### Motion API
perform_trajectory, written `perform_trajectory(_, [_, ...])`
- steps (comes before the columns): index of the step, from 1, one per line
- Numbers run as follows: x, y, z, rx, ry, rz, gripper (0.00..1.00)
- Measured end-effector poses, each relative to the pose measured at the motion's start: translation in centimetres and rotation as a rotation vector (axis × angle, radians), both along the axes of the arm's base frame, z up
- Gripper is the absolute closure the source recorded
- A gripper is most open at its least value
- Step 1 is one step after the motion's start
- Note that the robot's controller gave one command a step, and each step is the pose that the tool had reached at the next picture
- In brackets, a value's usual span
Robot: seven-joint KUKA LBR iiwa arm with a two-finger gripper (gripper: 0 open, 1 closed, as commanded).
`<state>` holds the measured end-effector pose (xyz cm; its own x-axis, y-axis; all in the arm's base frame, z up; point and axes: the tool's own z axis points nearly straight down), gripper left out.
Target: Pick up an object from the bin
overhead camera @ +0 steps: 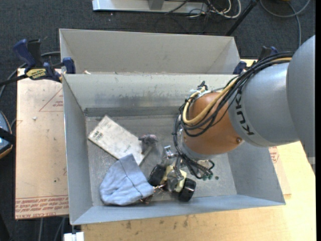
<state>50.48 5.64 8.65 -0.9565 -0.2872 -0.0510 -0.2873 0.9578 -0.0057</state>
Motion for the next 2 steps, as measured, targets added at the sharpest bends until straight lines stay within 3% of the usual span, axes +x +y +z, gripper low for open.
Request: perform_trajectory(2, [-0.2,0.0,2.9,-0.006,0.031,0.002,1.00])
